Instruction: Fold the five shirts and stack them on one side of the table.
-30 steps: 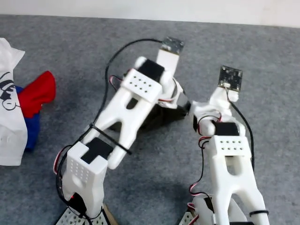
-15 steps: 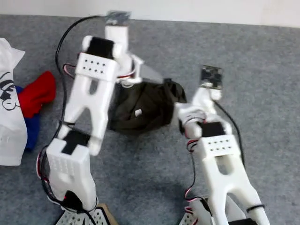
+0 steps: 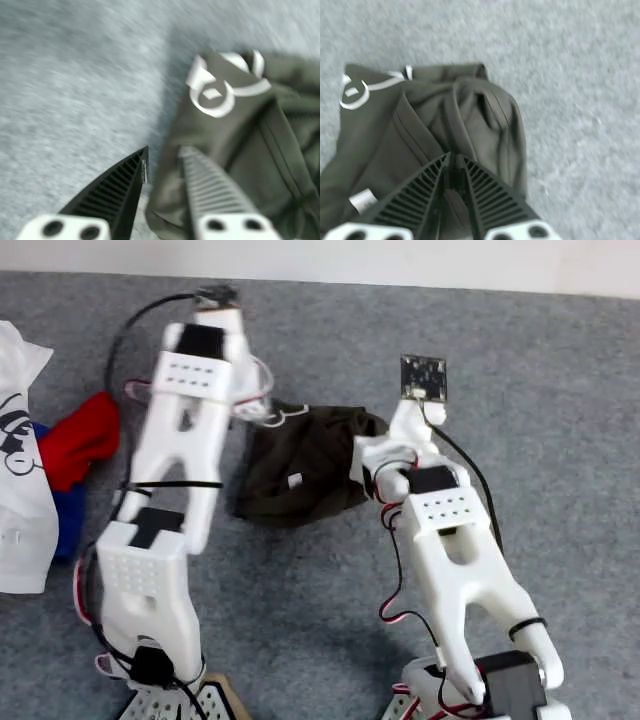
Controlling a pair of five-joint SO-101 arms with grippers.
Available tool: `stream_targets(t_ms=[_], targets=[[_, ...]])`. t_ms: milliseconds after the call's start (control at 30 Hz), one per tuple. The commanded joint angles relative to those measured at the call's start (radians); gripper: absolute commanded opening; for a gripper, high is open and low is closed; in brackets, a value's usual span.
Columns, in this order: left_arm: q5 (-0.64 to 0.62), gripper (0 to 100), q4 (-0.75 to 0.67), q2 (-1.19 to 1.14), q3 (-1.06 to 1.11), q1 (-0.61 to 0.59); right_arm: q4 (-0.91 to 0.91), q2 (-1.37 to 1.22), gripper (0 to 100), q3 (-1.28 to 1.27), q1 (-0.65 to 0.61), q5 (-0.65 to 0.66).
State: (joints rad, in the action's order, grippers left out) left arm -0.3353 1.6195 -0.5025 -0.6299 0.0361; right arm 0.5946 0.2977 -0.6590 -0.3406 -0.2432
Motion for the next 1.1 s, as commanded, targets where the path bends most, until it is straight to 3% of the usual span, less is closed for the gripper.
stream_targets(t_ms=[0, 167, 400, 633, 1067], targets=[[-0.012, 0, -0.038, 0.008, -0.004, -0.061, -0.107, -0.033, 0.8, 0.051, -0.028, -0.002], [-0.012, 1, -0.029, 0.007, 0.002, -0.03, -0.216, -0.117, 0.8, 0.053, -0.091, 0.097], [-0.012, 1, -0.041, 0.005, 0.024, -0.03, -0.229, -0.171, 0.8, 0.081, -0.122, 0.109], [-0.012, 1, -0.101, 0.005, 0.088, -0.03, -0.012, -0.153, 0.8, 0.09, -0.047, 0.14], [-0.012, 1, -0.101, 0.005, 0.09, -0.03, 0.237, 0.051, 0.8, 0.03, -0.041, 0.144]])
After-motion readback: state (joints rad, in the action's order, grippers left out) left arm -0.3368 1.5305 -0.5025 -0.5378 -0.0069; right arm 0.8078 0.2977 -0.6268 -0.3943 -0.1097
